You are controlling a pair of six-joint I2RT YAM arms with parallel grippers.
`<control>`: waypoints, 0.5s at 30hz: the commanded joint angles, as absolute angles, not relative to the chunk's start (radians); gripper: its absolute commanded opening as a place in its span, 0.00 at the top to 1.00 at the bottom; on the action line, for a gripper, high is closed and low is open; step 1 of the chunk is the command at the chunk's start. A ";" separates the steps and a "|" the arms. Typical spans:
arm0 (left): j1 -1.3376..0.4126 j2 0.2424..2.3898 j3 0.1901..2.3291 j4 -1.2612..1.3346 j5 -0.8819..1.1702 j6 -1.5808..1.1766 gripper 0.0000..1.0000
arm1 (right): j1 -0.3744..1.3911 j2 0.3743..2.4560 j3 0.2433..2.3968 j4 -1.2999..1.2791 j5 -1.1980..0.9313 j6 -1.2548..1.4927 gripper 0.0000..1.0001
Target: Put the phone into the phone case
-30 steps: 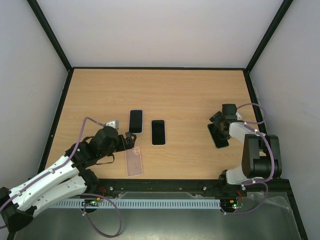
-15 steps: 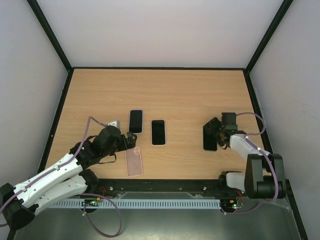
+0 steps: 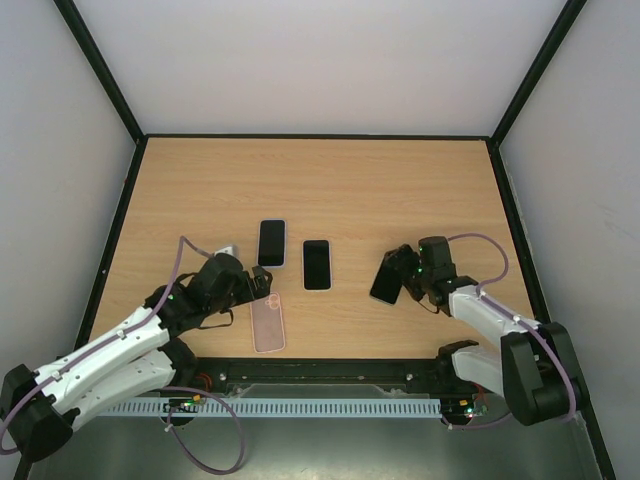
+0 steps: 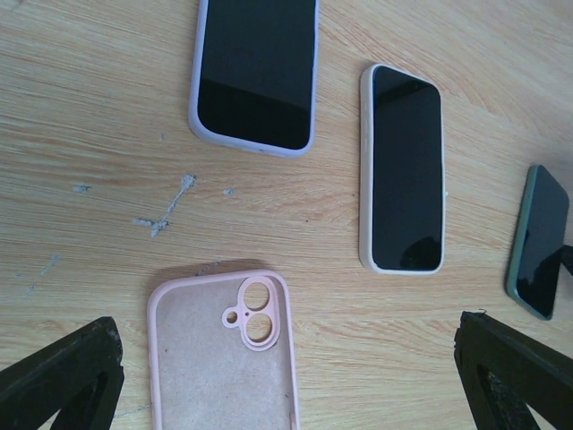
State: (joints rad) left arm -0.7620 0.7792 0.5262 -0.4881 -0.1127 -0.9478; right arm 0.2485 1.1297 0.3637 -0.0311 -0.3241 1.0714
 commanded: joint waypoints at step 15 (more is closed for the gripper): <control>-0.741 0.758 0.500 -0.473 -0.102 -0.968 0.00 | 0.678 1.374 0.431 0.177 -0.335 1.275 0.06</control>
State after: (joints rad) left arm -0.7506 0.7685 0.5095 -0.4782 -0.1043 -0.9623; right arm 0.6483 1.2839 0.3756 0.2321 -0.3065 1.3041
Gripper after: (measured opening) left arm 0.995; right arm 0.942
